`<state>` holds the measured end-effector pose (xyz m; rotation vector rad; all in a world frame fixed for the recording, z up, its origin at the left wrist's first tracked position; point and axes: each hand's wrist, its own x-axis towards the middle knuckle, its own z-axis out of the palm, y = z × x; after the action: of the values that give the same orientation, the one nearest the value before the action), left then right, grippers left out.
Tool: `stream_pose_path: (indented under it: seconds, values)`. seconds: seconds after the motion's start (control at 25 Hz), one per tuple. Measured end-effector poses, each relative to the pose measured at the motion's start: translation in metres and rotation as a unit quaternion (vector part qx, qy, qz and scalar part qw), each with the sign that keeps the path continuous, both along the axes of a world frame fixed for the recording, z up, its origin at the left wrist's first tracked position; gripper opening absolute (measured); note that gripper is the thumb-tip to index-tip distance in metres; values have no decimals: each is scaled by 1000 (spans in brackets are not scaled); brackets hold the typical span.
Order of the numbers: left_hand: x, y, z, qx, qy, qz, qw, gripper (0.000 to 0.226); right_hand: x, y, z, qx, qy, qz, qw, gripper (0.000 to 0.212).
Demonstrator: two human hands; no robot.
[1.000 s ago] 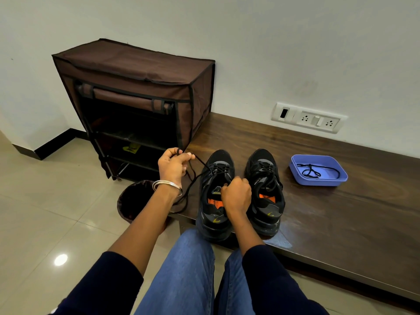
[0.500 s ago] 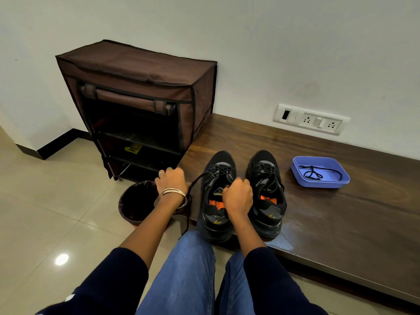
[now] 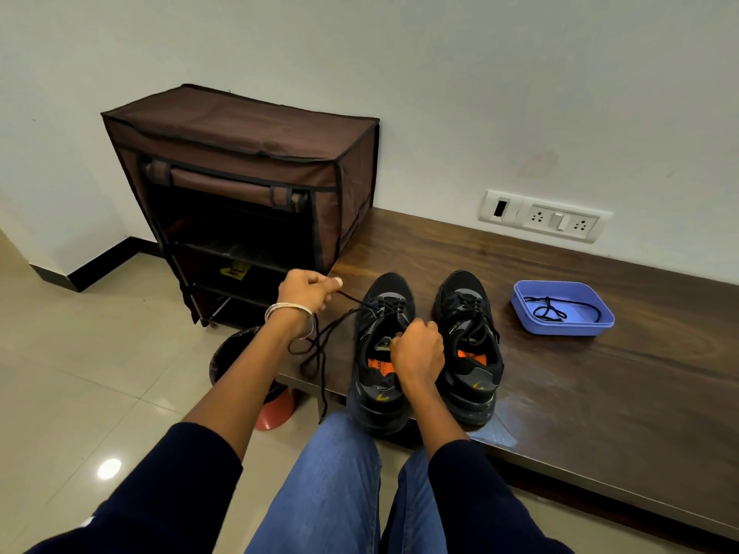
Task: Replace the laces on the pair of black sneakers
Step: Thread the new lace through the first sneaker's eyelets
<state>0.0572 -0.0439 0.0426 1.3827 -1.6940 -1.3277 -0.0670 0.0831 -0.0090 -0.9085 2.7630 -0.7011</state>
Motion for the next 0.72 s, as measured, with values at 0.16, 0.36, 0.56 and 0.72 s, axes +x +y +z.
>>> stream_pose_path:
  seconds: [0.16,0.36,0.56,0.72]
  values:
    - [0,12,57,129,196,-35,972,18,-7,-8,24,62,-100,29,993,46]
    - [-14,23,85,312,358,-106,874,57,6,-7,87,-331,-369,82,864,24]
    - [-23,26,81,349,466,-65,810,85,-2,7,100,-325,-524,75,784,32]
    - [-17,8,60,342,541,13,768,88,-41,27,94,-402,-525,-30,749,15]
